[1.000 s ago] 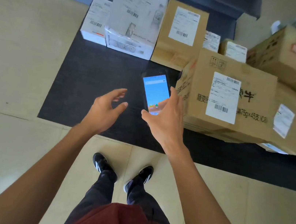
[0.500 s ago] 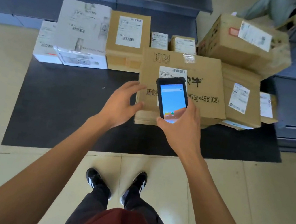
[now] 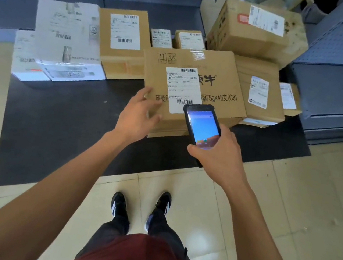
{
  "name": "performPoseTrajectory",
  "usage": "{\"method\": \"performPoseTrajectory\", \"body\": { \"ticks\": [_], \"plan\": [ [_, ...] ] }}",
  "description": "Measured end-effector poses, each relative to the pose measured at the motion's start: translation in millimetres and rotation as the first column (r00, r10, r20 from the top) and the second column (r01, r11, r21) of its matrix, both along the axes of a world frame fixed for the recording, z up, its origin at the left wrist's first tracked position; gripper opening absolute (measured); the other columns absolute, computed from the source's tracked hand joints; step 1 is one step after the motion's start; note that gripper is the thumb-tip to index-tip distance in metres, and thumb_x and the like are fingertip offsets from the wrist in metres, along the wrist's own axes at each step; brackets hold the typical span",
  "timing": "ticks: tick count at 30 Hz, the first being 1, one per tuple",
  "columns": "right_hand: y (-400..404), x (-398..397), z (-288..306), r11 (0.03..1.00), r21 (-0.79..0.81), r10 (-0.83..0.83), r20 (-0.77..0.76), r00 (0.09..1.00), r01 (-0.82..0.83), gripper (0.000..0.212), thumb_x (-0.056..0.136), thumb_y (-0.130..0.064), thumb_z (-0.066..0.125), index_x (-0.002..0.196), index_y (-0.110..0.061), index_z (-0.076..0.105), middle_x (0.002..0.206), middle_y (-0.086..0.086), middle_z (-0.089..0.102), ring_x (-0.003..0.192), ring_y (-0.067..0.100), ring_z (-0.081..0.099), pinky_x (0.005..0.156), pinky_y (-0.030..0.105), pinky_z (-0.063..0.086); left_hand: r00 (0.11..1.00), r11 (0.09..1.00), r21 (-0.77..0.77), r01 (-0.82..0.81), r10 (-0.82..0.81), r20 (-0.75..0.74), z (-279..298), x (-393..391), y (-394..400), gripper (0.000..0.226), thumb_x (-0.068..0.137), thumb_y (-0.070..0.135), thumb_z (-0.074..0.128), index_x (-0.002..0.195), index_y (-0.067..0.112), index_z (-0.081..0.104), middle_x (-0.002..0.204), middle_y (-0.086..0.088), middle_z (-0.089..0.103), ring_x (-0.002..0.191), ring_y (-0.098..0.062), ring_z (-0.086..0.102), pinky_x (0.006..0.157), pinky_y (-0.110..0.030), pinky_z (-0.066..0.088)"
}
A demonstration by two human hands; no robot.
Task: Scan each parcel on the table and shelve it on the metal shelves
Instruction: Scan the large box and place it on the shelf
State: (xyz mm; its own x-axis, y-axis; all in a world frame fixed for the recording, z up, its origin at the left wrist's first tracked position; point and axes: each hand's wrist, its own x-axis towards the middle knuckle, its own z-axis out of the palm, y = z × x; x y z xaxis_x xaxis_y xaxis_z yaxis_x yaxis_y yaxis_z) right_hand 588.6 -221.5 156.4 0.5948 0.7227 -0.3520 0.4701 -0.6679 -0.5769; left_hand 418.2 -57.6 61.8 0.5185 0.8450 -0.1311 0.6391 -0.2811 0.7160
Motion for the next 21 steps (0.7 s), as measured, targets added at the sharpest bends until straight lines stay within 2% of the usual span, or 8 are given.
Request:
{"method": "performPoseTrajectory", "body": {
  "ticks": [8, 13, 21],
  "plan": [
    [-17.3, -18.9, -0.5, 0.998, -0.058, -0.007, -0.014, 1.000, 0.006, 0.073, 0.071, -0.039, 0.085, 0.129, -0.023, 0.045, 0.114, 0.000, 0.050, 0.102, 0.018, 0.059, 0.078, 0.037, 0.060, 1.000, 1.000, 0.002, 0.024, -0.024, 0.004, -2.6, -2.4, -0.1, 0.046, 0.097, 0.036, 0.066, 0.142, 0.025, 0.060, 0.166, 0.009, 0.023, 0.146, -0.020, 0.036, 0.111, -0.054, 0.044],
    [-24.5, -20.9, -2.8, 0.997, -0.077, 0.013, 0.008, 1.000, -0.013, 0.066, 0.074, -0.040, 0.083, 0.123, -0.024, 0.044, 0.111, -0.001, 0.050, 0.099, 0.016, 0.057, 0.065, 0.024, 0.048, 1.000, 1.000, -0.005, 0.001, -0.001, 0.009, -2.0, -0.7, -0.6, 0.047, 0.096, 0.036, 0.068, 0.141, 0.024, 0.061, 0.166, 0.009, 0.024, 0.147, -0.020, 0.036, 0.114, -0.050, 0.041],
    [-26.5, -19.1, -4.7, 0.995, -0.100, 0.027, 0.023, 0.999, -0.025, 0.065, 0.074, -0.039, 0.083, 0.120, -0.026, 0.040, 0.109, -0.002, 0.047, 0.099, 0.015, 0.053, 0.061, 0.021, 0.040, 1.000, 1.000, -0.007, -0.013, 0.013, 0.023, -3.4, -0.6, -2.8, 0.048, 0.096, 0.034, 0.068, 0.142, 0.025, 0.059, 0.167, 0.011, 0.023, 0.147, -0.018, 0.036, 0.114, -0.047, 0.041]
  ]
}}
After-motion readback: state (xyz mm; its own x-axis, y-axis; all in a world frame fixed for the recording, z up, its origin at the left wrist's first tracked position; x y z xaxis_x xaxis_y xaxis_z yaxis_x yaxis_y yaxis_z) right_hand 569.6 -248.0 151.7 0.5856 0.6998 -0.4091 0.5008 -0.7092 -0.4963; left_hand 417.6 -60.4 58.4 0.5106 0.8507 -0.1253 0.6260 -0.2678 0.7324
